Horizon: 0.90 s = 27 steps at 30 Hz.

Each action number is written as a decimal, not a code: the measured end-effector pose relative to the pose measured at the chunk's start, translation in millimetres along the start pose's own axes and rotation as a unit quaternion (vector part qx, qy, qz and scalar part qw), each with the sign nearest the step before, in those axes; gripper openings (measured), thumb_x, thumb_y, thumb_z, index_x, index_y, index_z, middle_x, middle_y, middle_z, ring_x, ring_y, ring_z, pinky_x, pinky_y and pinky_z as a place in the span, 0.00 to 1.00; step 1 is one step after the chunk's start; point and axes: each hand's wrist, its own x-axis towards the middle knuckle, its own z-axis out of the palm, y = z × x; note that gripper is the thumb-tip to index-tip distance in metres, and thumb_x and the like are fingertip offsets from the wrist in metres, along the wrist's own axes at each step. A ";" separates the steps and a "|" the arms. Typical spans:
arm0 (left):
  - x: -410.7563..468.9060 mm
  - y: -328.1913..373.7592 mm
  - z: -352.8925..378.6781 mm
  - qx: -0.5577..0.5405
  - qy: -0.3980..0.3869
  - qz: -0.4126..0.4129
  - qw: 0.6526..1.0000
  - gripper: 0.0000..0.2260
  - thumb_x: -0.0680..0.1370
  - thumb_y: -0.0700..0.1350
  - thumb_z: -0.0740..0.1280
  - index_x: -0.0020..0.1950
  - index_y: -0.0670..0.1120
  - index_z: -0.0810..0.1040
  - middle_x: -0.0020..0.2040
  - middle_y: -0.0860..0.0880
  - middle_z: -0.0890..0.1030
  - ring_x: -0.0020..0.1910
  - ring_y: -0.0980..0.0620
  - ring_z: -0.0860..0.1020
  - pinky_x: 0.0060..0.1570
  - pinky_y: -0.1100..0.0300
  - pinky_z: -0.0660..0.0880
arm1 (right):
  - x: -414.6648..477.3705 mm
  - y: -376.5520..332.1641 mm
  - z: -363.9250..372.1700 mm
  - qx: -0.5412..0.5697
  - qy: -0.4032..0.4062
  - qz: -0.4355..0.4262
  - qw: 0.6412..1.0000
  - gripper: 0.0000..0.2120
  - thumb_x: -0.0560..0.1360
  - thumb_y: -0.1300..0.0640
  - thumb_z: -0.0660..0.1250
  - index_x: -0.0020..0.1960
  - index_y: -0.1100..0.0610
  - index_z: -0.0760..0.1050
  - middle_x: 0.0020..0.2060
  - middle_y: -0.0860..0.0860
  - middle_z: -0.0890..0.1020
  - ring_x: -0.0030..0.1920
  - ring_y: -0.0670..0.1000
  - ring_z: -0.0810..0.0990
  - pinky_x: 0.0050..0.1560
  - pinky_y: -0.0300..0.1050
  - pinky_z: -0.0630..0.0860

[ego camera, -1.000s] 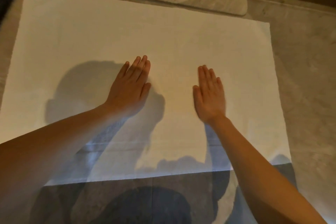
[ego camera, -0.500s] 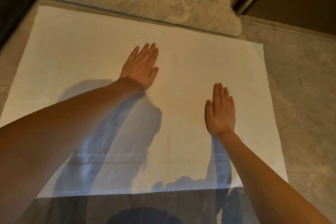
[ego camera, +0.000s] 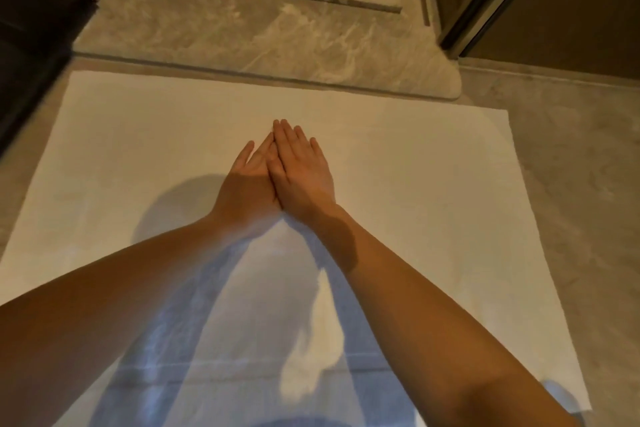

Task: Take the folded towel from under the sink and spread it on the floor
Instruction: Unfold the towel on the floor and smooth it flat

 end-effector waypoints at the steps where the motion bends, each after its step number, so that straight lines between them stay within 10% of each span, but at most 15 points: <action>1: 0.9 -1.0 2.1 0.006 -0.004 -0.003 1.000 0.27 0.82 0.50 0.50 0.80 0.43 0.53 0.80 0.45 0.56 0.79 0.51 0.52 0.77 0.50 0.48 | -2.8 16.1 -3.1 -0.034 0.004 -0.007 0.999 0.26 0.83 0.48 0.45 0.80 0.52 0.49 0.79 0.48 0.54 0.79 0.48 0.48 0.77 0.45 0.42; 27: 109.2 41.8 0.9 0.039 -0.052 0.043 0.997 0.26 0.84 0.50 0.47 0.80 0.44 0.47 0.81 0.46 0.48 0.80 0.49 0.46 0.76 0.51 0.39 | -19.0 128.5 -50.1 -0.139 0.048 0.054 0.988 0.29 0.82 0.43 0.44 0.80 0.52 0.46 0.79 0.49 0.51 0.79 0.50 0.46 0.77 0.49 0.42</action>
